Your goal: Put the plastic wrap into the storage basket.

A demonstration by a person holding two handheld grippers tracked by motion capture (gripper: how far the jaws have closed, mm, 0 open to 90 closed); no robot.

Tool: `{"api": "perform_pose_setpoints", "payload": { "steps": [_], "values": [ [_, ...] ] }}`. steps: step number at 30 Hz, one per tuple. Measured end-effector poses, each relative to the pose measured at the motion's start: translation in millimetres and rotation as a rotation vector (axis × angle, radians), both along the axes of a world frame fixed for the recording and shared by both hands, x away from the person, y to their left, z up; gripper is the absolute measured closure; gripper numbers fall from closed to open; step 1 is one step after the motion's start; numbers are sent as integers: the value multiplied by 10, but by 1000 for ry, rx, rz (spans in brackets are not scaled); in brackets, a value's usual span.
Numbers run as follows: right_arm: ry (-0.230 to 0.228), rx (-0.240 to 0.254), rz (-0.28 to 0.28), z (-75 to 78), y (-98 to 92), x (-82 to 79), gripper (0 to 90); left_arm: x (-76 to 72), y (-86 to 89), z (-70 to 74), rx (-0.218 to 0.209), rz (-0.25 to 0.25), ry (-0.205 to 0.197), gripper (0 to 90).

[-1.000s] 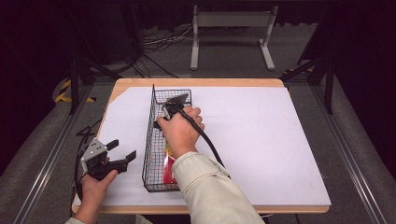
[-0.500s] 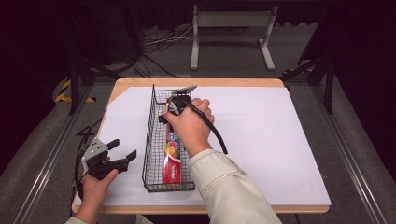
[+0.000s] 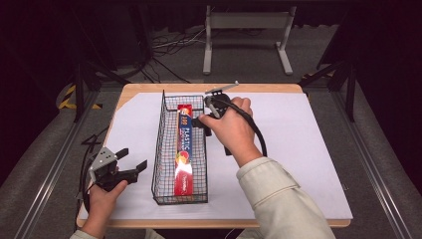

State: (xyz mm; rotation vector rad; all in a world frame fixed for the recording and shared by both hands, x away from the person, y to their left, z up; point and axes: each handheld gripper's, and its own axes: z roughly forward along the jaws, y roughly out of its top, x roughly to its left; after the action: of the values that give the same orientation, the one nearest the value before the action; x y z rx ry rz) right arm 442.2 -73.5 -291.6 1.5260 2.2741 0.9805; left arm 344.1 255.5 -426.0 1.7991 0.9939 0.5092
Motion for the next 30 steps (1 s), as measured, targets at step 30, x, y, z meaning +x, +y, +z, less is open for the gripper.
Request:
{"api": "perform_pose_setpoints", "payload": {
  "steps": [30],
  "values": [
    [-253,-19,180,20,-1616,-230,154,0,44,-20,1,13,7,149]
  ]
}}
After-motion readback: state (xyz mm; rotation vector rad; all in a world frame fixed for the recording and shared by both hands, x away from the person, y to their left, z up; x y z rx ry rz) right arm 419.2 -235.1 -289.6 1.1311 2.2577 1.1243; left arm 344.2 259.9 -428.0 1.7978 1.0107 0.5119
